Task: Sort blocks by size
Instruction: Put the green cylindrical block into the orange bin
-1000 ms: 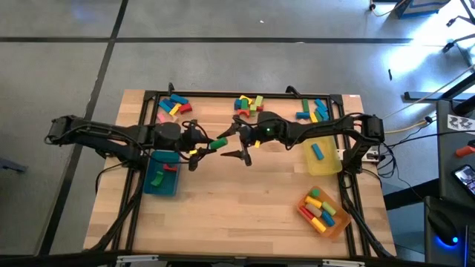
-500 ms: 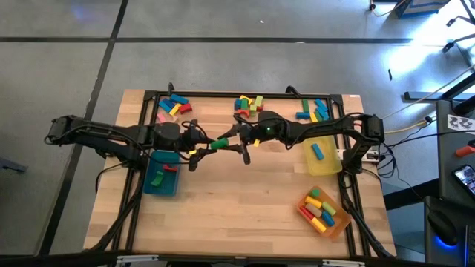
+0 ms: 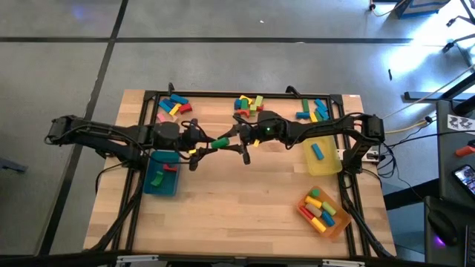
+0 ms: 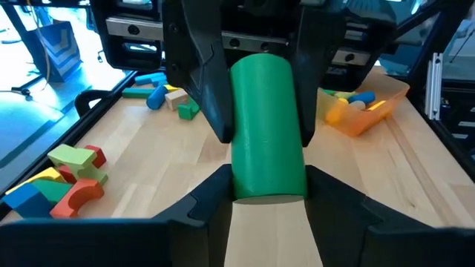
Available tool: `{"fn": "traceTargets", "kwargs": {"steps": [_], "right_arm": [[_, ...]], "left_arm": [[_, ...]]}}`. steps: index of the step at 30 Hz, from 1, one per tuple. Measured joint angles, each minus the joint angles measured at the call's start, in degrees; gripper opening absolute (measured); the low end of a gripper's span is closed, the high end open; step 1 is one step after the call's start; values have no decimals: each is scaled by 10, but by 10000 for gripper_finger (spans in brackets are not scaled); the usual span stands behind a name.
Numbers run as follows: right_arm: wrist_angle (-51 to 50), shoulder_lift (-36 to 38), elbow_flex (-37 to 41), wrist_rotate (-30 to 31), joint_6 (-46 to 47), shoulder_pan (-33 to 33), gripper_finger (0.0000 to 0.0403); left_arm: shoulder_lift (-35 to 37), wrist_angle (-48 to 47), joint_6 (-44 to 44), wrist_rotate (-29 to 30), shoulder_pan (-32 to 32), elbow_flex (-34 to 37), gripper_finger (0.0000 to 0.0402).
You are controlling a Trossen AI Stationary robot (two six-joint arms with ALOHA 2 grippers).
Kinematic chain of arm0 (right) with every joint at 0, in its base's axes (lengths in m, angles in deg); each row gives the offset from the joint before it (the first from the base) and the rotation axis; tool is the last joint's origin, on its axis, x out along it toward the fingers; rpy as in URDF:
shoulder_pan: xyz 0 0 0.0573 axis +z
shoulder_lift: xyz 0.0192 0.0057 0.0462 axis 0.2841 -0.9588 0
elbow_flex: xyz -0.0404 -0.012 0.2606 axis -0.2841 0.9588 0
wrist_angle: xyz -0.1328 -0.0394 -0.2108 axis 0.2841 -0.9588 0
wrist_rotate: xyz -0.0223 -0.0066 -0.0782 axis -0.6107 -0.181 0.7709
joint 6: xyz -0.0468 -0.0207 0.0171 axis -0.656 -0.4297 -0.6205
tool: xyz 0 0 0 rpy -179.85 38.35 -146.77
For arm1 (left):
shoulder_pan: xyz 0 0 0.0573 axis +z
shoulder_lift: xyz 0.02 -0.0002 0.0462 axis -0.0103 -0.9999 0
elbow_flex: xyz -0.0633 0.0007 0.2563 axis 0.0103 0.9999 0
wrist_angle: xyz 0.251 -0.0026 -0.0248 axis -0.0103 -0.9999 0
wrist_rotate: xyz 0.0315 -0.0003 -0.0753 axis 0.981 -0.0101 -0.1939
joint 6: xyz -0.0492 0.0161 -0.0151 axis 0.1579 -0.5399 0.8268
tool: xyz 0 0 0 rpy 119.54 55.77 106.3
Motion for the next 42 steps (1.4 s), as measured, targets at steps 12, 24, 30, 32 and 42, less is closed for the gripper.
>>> {"fn": "traceTargets", "kwargs": {"steps": [12,24,30,32,42], "right_arm": [[-29,3,0,0,-5,1,162],[-193,42,-36,36,-37,1,159],[-313,56,-63,74,-52,1,149],[-380,64,-81,90,-51,1,142],[-627,82,-156,130,33,30,160]], "left_arm": [[14,-58,0,2,1,0,214],[38,-165,13,10,1,2,210],[31,-168,10,38,7,28,210],[29,-149,8,40,13,40,210],[21,10,-57,40,42,98,210]]}}
